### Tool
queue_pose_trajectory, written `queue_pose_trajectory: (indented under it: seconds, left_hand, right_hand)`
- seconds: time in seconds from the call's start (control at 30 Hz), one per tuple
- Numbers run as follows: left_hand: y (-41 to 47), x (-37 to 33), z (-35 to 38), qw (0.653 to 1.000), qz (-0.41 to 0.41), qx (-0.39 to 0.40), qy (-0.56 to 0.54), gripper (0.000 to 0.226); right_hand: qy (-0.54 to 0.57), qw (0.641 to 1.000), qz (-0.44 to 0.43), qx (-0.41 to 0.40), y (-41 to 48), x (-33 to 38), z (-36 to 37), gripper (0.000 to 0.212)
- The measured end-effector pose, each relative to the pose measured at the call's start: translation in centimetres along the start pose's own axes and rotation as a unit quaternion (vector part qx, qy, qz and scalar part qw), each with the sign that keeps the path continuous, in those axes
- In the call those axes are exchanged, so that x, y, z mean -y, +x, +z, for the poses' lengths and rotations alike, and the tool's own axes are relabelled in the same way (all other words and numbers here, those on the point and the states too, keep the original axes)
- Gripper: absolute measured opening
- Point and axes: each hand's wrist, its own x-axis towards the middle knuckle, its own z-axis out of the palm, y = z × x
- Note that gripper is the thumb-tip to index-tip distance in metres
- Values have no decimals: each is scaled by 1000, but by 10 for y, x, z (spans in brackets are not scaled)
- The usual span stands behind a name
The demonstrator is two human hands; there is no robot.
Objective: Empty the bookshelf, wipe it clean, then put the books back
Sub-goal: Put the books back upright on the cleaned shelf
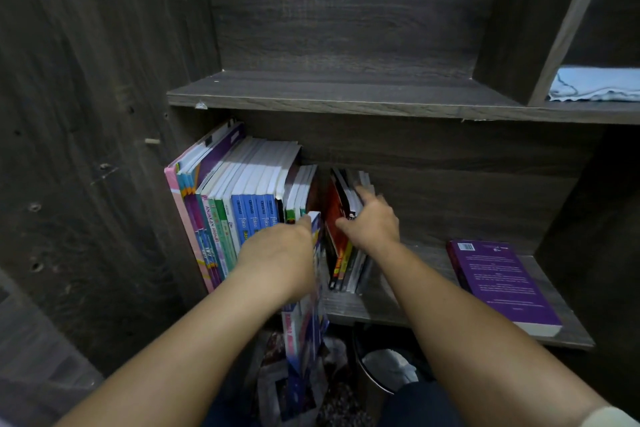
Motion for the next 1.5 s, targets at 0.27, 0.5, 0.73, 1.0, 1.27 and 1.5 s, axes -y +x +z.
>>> queue_pose_trajectory:
  seconds: [0.27, 0.5, 0.73, 1.0, 1.27, 1.5]
  left_hand:
    - [50, -21, 4, 994, -58, -88, -2, 79]
    - [64, -8, 26, 992, 5, -121, 43, 51]
    - [53, -16, 49, 992, -12, -122, 18, 87]
    - [54, -5, 64, 987, -3, -160, 19, 102]
    - [66, 3, 92, 962, -14, -273, 5, 95]
    - [54, -21, 84, 983, -110, -147, -3, 43]
  right_hand:
    - [27, 995, -20, 91, 2, -2, -7, 89]
    - [38, 989, -21, 139, 3, 2, -13, 91]
    - [47, 988, -22, 145, -4, 10, -11, 98]
    - [64, 969, -67, 230, -16, -1, -20, 123]
    - [96, 980, -66, 163, -30, -37, 7, 114]
    - [-1, 983, -45, 176, -24, -43, 10, 95]
